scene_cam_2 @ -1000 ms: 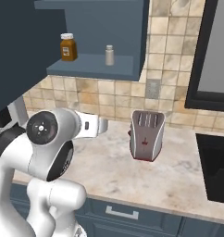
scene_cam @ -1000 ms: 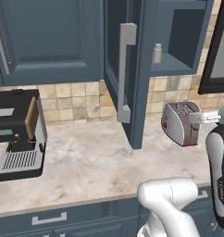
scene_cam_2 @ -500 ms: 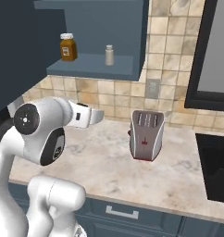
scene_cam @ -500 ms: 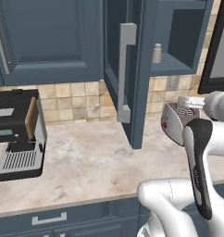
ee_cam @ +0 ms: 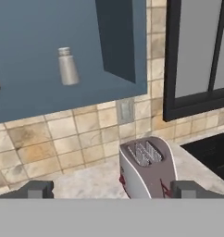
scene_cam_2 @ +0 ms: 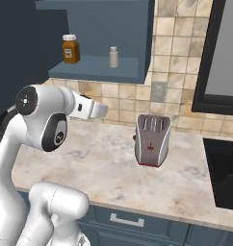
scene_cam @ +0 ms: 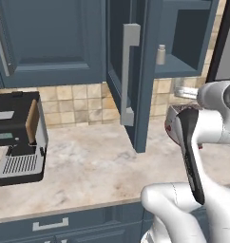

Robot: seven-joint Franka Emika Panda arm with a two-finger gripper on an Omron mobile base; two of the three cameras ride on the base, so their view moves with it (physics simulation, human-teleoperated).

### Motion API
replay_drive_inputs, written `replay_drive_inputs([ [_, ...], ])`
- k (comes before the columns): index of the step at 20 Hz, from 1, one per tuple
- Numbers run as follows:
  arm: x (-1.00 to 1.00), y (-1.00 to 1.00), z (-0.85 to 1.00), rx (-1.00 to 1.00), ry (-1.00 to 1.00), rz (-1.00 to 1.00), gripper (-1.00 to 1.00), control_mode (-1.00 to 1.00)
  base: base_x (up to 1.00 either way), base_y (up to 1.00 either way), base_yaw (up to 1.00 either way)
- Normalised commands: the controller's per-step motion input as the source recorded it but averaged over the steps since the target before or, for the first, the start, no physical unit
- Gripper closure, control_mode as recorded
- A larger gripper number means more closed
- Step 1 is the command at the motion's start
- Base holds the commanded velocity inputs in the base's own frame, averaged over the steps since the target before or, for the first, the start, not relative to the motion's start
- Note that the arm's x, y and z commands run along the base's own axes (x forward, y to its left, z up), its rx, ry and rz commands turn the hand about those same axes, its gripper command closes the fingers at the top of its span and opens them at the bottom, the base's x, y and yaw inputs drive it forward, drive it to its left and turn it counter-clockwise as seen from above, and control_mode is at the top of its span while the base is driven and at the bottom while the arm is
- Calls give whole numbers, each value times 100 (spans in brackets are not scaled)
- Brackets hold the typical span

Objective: Collect the turmeric, ketchup, and shaker from the cabinet and place them next to the stove.

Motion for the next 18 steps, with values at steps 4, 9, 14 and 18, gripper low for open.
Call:
replay_drive_inputs([
  [4, 31, 0, 41, 0, 6, -5, -100, -100, 0, 0, 0],
  [9, 30, 0, 27, 0, 1, -1, -100, -100, 0, 0, 0],
  [14, 21, 0, 8, 0, 0, 0, -100, -100, 0, 0, 0],
  [18, 2, 0, 0, 0, -4, 0, -100, -100, 0, 0, 0],
])
